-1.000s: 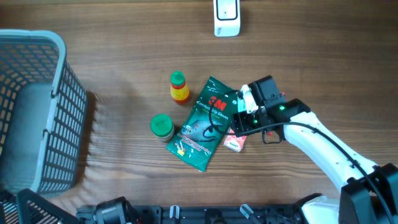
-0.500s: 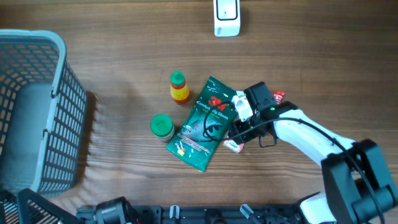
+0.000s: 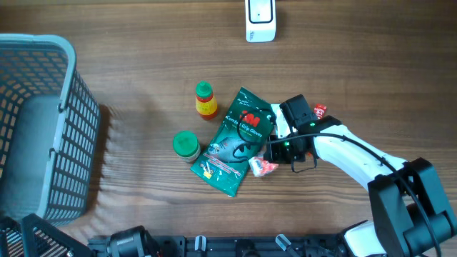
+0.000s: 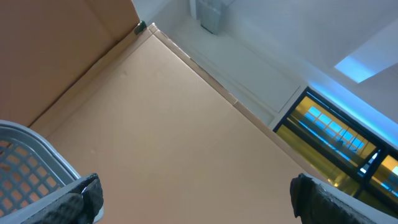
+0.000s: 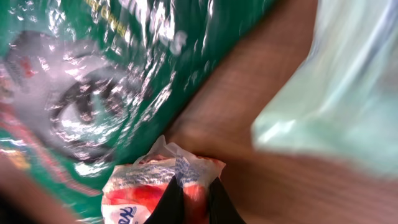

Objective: Scan the item barcode
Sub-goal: 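Grasp the orange tissue pack with the right gripper and lift it, then raise the tissue pack to the white barcode scanner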

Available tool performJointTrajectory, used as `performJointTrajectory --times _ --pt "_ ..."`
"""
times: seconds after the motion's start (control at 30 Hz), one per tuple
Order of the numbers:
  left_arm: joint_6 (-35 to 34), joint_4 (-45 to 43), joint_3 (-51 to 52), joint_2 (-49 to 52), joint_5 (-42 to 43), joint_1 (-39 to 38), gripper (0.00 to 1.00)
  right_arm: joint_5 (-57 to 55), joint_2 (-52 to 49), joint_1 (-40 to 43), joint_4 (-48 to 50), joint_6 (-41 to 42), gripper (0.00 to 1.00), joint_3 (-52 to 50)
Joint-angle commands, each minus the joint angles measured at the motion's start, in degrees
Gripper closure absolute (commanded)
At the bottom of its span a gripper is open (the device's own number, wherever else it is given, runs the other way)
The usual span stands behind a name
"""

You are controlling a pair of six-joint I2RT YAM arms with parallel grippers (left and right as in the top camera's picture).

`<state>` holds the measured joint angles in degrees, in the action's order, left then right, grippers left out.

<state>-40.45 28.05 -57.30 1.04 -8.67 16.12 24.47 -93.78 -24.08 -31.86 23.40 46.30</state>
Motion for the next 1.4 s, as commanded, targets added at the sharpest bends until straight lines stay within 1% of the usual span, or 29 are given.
performJointTrajectory --times 0.0,0.13,0.27,0.4,0.43,0.5,0.57,0.6,0.63,0.7,0.73,0.83,0.97,1.03,1.17,1.37 --pt "-0.6 -0.2 0.4 -0.8 0.3 -0.3 0.00 12.9 -0.8 -0.1 0.5 18.3 0.96 2.2" --pt "-0.6 -0.2 0.4 -0.8 0.3 -0.3 0.00 27.2 -0.8 -0.1 5.6 30.1 0.96 2.2" --pt "-0.6 -0.2 0.4 -0.8 0.3 -0.3 0.00 28.2 0.4 -0.1 3.9 32.4 0.96 2.2" --pt "-0.6 -0.2 0.4 -0.8 0.3 -0.3 0.00 27.5 9.2 -0.1 0.5 35.3 0.96 2.2" --pt "-0.6 -0.2 0.4 -0.8 0.3 -0.3 0.00 25.7 13.0 -0.1 -2.0 37.9 0.96 2.2" --pt "-0.6 -0.2 0.4 -0.8 0.3 -0.3 0.00 21.6 20.7 -0.1 -10.9 44.1 0.96 2.2" --pt "-0.6 -0.1 0.4 -0.8 0.3 -0.3 0.00 21.5 25.8 -0.1 -15.1 47.6 0.96 2.2" --pt "-0.6 0.1 0.4 -0.8 0.3 -0.7 0.00 21.5 28.5 -0.1 -17.5 51.3 0.96 2.2" --pt "-0.6 0.1 0.4 -0.8 0.3 -1.0 0.00 21.5 29.5 -0.1 -18.9 54.2 0.96 2.2" --pt "-0.6 0.1 0.4 -0.8 0.3 -1.6 0.00 21.9 31.3 -0.1 -23.2 63.1 0.96 2.2" --pt "-0.6 0.1 0.4 -0.8 0.3 -1.9 0.00 21.8 31.4 -0.1 -23.7 64.6 0.96 2.2" --pt "-0.6 0.1 0.4 -0.8 0.3 -2.6 0.00 20.5 30.9 -0.1 -23.6 64.7 0.96 2.2" --pt "-0.6 0.1 0.4 -0.8 0.3 -2.8 0.00 12.2 30.9 -0.1 -23.5 64.8 0.96 2.2" --pt "-0.5 0.1 0.4 -0.8 0.3 -2.8 0.00 8.5 30.9 -0.1 -23.2 67.1 0.96 2.2" --pt "-0.5 0.5 0.4 -0.8 0.3 -2.8 0.00 7.9 30.9 -0.1 -22.8 67.0 0.96 2.2" --pt "-0.5 8.2 0.5 -0.8 0.3 -2.8 0.00 7.9 30.9 -0.1 -22.8 66.6 0.96 2.2"
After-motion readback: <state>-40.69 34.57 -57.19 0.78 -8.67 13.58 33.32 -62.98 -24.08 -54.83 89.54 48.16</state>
